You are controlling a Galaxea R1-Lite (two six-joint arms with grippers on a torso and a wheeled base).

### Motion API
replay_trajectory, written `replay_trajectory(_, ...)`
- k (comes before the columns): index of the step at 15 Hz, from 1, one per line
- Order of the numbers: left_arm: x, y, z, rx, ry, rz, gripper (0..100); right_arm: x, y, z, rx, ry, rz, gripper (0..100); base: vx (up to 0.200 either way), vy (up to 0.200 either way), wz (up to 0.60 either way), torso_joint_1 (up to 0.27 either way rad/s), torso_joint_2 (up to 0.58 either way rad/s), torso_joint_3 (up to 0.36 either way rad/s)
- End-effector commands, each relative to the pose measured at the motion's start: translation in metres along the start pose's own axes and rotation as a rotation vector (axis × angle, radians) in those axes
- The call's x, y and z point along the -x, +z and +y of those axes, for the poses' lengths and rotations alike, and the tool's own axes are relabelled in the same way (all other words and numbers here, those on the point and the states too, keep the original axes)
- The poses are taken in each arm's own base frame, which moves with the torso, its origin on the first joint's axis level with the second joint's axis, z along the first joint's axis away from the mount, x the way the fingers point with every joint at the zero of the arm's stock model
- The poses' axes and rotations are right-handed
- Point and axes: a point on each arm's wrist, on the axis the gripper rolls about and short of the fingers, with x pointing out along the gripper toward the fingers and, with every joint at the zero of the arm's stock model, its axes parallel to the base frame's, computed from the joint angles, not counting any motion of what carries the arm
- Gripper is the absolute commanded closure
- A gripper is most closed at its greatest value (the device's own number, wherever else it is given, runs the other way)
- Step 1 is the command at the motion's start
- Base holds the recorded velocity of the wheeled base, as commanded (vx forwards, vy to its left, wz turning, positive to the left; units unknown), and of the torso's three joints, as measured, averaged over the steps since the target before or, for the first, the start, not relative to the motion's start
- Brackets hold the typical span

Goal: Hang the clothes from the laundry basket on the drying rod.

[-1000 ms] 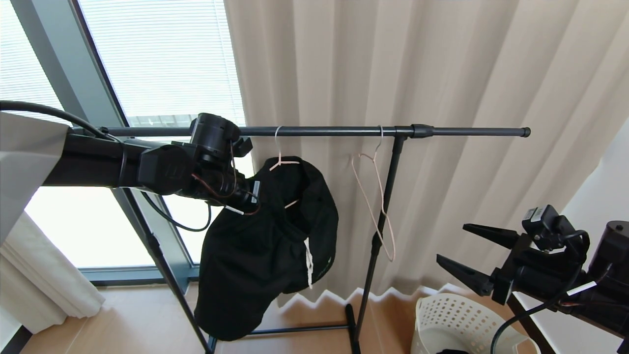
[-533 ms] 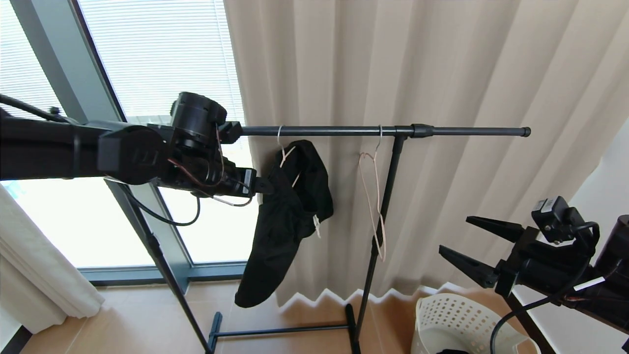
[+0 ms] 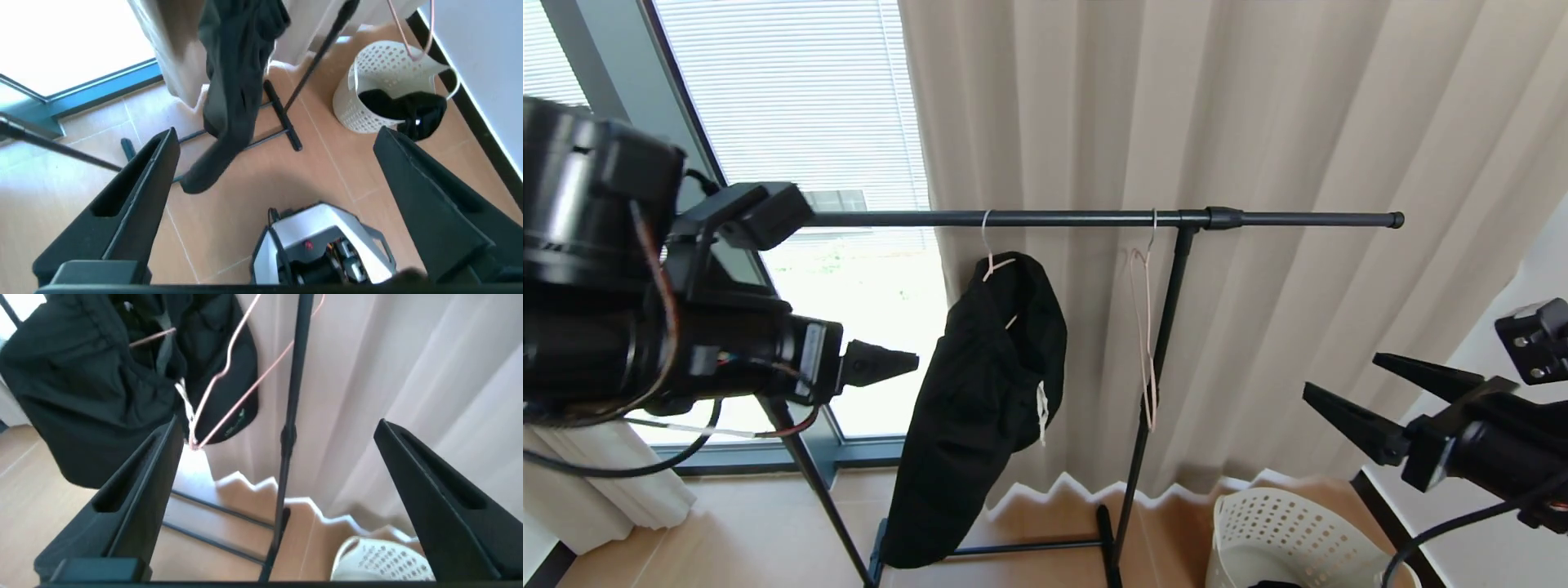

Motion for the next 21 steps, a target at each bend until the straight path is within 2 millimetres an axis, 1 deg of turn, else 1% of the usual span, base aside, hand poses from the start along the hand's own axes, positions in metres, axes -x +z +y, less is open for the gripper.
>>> replay_trajectory(1, 0.056, -0.047, -0.002, -0.022, -0.035, -0.072, 0, 0.067, 0.029, 0.017, 0.016, -0.011, -0.131, 0, 0.0, 0.0, 0.0, 0.0, 0.0, 0.0)
replay_trajectory(2, 0.065, -0.063, 0.0, -0.021, -0.038, -0.101, 0, 0.084, 0.025, 0.022, 0.01, 0.027, -0.145, 0, 0.0, 0.0, 0.0, 0.0, 0.0, 0.0)
replay_trajectory(3, 0.076, -0.084, 0.002, -0.02, -0.041, -0.134, 0, 0.101, 0.009, 0.024, 0.011, 0.026, -0.143, 0, 0.0, 0.0, 0.0, 0.0, 0.0, 0.0)
replay_trajectory(5, 0.088, -0.117, 0.006, -0.02, -0.038, -0.158, 0, 0.123, -0.024, 0.023, 0.011, -0.002, -0.109, 0, 0.0, 0.0, 0.0, 0.0, 0.0, 0.0)
replay_trajectory(6, 0.091, -0.129, 0.007, -0.018, -0.036, -0.163, 0, 0.132, -0.041, 0.022, 0.011, -0.005, -0.106, 0, 0.0, 0.0, 0.0, 0.0, 0.0, 0.0)
replay_trajectory(7, 0.09, -0.145, 0.009, -0.016, -0.029, -0.148, 0, 0.14, -0.06, 0.021, 0.012, -0.006, -0.097, 0, 0.0, 0.0, 0.0, 0.0, 0.0, 0.0)
replay_trajectory(9, 0.089, -0.168, 0.011, -0.016, -0.026, -0.145, 0, 0.15, -0.09, 0.02, 0.011, -0.009, -0.078, 0, 0.0, 0.0, 0.0, 0.0, 0.0, 0.0)
replay_trajectory(11, 0.077, -0.188, 0.014, -0.013, -0.01, -0.137, 0, 0.157, -0.098, 0.02, 0.01, -0.017, -0.085, 0, 0.0, 0.0, 0.0, 0.0, 0.0, 0.0)
replay_trajectory(13, 0.065, -0.205, 0.016, -0.007, 0.016, -0.136, 0, 0.159, -0.1, 0.019, 0.001, -0.049, -0.101, 0, 0.0, 0.0, 0.0, 0.0, 0.0, 0.0)
replay_trajectory(14, 0.062, -0.209, 0.016, -0.005, 0.017, -0.142, 0, 0.159, -0.1, 0.019, -0.011, -0.067, -0.101, 0, 0.0, 0.0, 0.0, 0.0, 0.0, 0.0)
replay_trajectory(17, 0.061, -0.212, 0.016, -0.005, 0.019, -0.139, 0, 0.16, -0.099, 0.019, -0.025, -0.12, -0.11, 0, 0.0, 0.0, 0.0, 0.0, 0.0, 0.0)
replay_trajectory(18, 0.059, -0.217, 0.017, -0.006, 0.022, -0.124, 0, 0.16, -0.1, 0.02, -0.03, -0.154, -0.117, 0, 0.0, 0.0, 0.0, 0.0, 0.0, 0.0)
replay_trajectory(19, 0.059, -0.218, 0.017, -0.006, 0.022, -0.123, 0, 0.16, -0.1, 0.02, -0.03, -0.159, -0.116, 0, 0.0, 0.0, 0.0, 0.0, 0.0, 0.0)
replay_trajectory(21, 0.06, -0.23, 0.018, -0.003, 0.024, -0.126, 0, 0.161, -0.1, 0.019, -0.031, -0.185, -0.118, 0, 0.0, 0.0, 0.0, 0.0, 0.0, 0.0)
